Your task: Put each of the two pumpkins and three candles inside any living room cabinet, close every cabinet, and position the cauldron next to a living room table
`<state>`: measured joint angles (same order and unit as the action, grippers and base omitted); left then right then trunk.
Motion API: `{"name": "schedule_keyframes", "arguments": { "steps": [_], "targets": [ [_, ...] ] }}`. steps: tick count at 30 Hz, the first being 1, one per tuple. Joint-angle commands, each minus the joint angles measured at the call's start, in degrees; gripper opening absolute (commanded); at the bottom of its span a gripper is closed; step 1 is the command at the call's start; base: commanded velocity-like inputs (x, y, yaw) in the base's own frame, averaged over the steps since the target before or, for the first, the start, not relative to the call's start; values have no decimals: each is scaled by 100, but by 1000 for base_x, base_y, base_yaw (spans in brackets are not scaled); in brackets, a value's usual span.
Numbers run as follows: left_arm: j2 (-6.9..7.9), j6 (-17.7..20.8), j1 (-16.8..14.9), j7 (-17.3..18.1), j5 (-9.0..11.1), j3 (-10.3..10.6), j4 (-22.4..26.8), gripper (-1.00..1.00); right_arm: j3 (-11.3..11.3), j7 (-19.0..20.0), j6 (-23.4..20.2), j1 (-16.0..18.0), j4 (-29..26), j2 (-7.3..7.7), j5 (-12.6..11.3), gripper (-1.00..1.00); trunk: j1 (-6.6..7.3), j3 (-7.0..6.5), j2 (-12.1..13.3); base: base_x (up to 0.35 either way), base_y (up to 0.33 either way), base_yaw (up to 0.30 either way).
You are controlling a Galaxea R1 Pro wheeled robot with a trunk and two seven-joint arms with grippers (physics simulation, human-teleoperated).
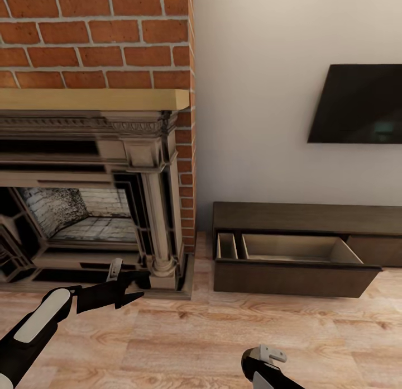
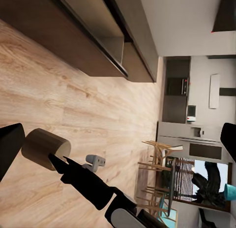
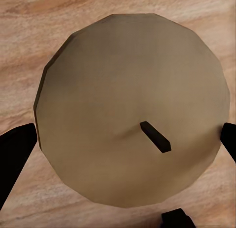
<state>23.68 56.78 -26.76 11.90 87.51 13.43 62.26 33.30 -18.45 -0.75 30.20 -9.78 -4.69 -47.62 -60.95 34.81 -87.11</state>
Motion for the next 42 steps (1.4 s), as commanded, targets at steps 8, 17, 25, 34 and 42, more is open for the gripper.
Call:
{"name": "schedule_keyframes", "arguments": {
  "steps": [8,17,25,34,42],
  "targets": [
    [-1,0,-5,59,-45,11,-3,100,45,-27,-21,3,-7,3,-62,-100,177,-136,319,0,0,-105],
    [-20,-4,-5,59,-49,29,-3,100,45,-27,-22,3,-7,4,-63,-100,374,-280,680,0,0,-258],
    [-41,-9,-5,58,-275,127,-3,100,45,-27,-29,3,-7,4,-63,-100,550,-417,1001,0,0,-273],
    [-56,-16,-5,44,-885,117,-3,100,39,-27,-26,3,-7,15,-66,-100,748,-579,1362,0,0,-178],
    [-170,-48,-21,-1174,-1643,80,26,100,37,-27,-24,3,-7,14,-66,-100,923,-722,1683,0,0,-157]
  ]
}}
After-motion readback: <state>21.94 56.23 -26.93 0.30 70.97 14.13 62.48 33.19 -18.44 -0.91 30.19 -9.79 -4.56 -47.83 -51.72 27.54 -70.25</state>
